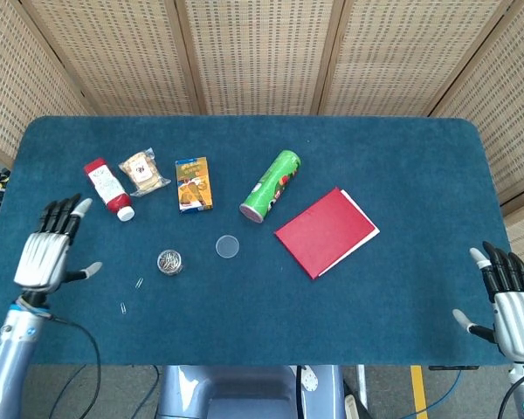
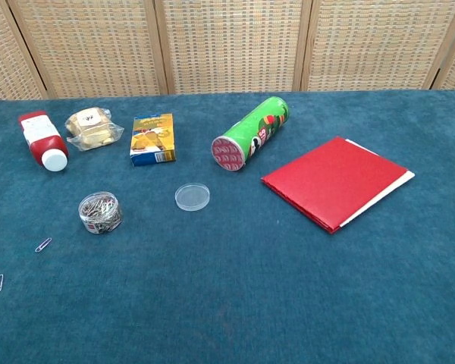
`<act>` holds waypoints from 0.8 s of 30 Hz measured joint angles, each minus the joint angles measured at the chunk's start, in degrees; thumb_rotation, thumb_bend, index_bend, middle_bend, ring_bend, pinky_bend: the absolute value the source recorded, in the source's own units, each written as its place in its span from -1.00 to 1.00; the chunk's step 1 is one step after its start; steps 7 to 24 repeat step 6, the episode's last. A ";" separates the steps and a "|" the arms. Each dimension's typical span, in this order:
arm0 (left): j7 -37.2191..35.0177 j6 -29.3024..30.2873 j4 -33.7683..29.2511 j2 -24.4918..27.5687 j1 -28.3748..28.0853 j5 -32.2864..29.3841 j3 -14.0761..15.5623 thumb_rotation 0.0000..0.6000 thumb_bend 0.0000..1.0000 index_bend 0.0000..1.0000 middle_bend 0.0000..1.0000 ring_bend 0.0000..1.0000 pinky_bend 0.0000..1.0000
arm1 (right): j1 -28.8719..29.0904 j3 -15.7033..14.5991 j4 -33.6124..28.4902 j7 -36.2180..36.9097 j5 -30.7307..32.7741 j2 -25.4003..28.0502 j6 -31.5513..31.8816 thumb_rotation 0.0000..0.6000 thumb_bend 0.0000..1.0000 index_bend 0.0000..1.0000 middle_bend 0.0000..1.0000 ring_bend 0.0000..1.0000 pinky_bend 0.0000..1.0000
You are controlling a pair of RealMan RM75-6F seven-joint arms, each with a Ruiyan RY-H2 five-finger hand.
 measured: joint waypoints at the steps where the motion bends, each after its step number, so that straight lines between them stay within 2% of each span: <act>1: -0.28 1.79 -1.06 1.02 1.82 -0.04 0.58 1.00 -0.99 -1.00 -1.00 -1.00 -1.00 | -0.06 -0.01 -0.01 -0.01 -0.07 0.02 0.15 1.00 -1.00 -0.89 -1.00 -1.00 -1.00; 6: -3.30 7.87 -3.74 5.52 9.36 1.40 5.09 1.00 -0.98 -1.00 -1.00 -1.00 -1.00 | -0.29 -0.01 0.06 0.03 -0.27 0.12 0.62 1.00 -1.00 -0.89 -1.00 -1.00 -1.00; 24: -3.30 7.87 -3.74 5.52 9.36 1.40 5.09 1.00 -0.98 -1.00 -1.00 -1.00 -1.00 | -0.29 -0.01 0.06 0.03 -0.27 0.12 0.62 1.00 -1.00 -0.89 -1.00 -1.00 -1.00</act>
